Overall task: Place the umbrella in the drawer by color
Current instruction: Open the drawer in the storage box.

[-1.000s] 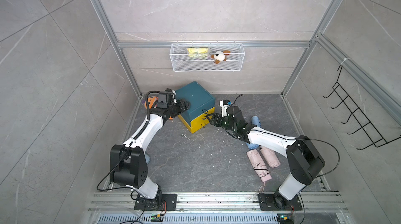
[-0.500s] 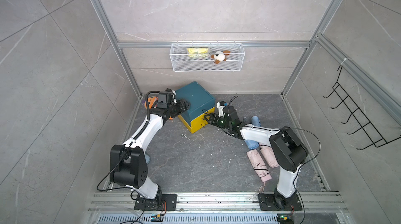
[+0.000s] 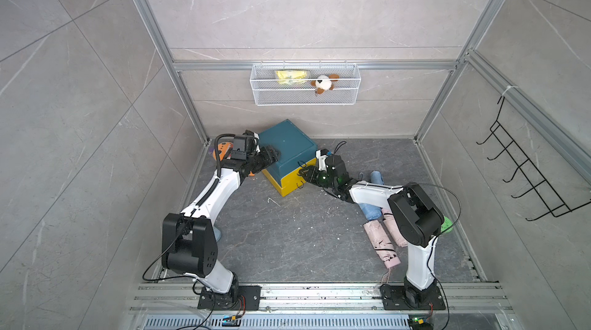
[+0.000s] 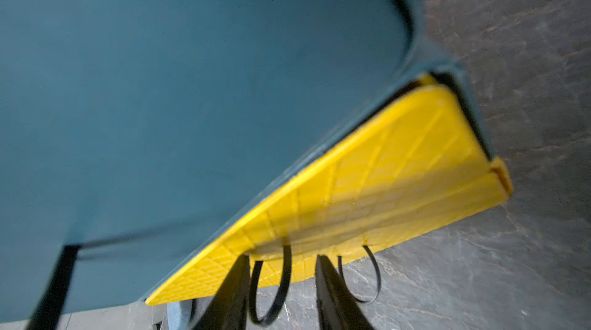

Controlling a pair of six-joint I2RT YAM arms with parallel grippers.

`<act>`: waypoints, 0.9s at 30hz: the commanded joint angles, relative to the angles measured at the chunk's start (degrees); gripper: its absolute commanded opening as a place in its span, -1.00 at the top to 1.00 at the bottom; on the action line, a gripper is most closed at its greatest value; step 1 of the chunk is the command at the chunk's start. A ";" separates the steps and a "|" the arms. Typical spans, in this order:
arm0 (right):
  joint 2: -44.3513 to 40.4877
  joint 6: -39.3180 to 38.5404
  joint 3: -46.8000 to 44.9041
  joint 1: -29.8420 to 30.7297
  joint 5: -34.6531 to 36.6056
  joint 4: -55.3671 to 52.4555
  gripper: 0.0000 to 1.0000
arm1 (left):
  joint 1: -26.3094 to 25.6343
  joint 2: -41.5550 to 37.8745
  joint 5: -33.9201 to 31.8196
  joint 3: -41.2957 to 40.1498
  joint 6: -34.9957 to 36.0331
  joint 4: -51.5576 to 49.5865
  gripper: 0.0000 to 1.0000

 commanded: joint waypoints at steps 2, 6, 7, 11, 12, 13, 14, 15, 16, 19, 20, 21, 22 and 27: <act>1.42 0.81 1.88 -0.18 -0.89 2.31 0.44 | -0.67 1.95 -0.01 -2.12 1.10 -5.06 -0.47; 1.65 1.08 1.74 -0.18 -1.42 2.73 0.63 | -0.65 1.98 -0.21 -2.17 1.07 -5.14 -0.47; 1.56 1.14 1.56 -0.18 -1.50 2.87 0.67 | -0.65 1.98 -0.17 -2.17 1.07 -5.14 -0.47; 0.29 0.87 -0.17 -0.17 -1.51 3.23 0.77 | -0.59 1.94 -0.37 -2.26 1.12 -5.19 -0.47; -0.41 0.74 -1.10 -0.18 -1.51 3.37 0.78 | -0.63 1.93 -0.37 -2.26 1.07 -5.23 -0.47; -1.05 0.71 -1.92 -0.16 -1.51 3.59 0.79 | -0.61 1.96 -0.39 -2.26 1.11 -5.23 -0.47; -1.89 0.58 -2.97 -0.18 -1.51 3.78 0.80 | -0.65 1.91 -0.40 -2.19 1.13 -5.23 -0.47; -2.89 0.33 -4.19 -0.17 -1.51 3.92 0.80 | -0.65 1.83 -0.42 -2.27 1.12 -5.31 -0.47; -3.89 0.13 -5.21 -0.11 -1.51 3.96 0.81 | -0.59 1.84 -0.39 -2.26 1.15 -5.32 -0.47; -7.08 -0.95 -8.78 -0.18 -1.08 3.83 0.81 | -0.63 1.80 -0.57 -2.43 1.17 -5.32 -0.47; -8.33 -1.32 -10.13 -0.18 -1.03 3.65 0.82 | -0.65 1.81 -0.65 -2.44 1.13 -5.32 -0.47; -9.44 -1.68 -11.25 -0.14 -0.87 3.41 0.82 | -0.63 1.76 -0.64 -2.44 1.12 -5.26 -0.47; -10.70 -2.10 -12.49 -0.18 -0.72 3.13 0.81 | -0.62 1.75 -0.59 -2.44 1.12 -5.25 -0.46; -16.73 -3.81 -18.57 -0.13 -0.13 1.83 0.80 | -0.62 1.53 -0.57 -2.48 1.07 -5.23 -0.47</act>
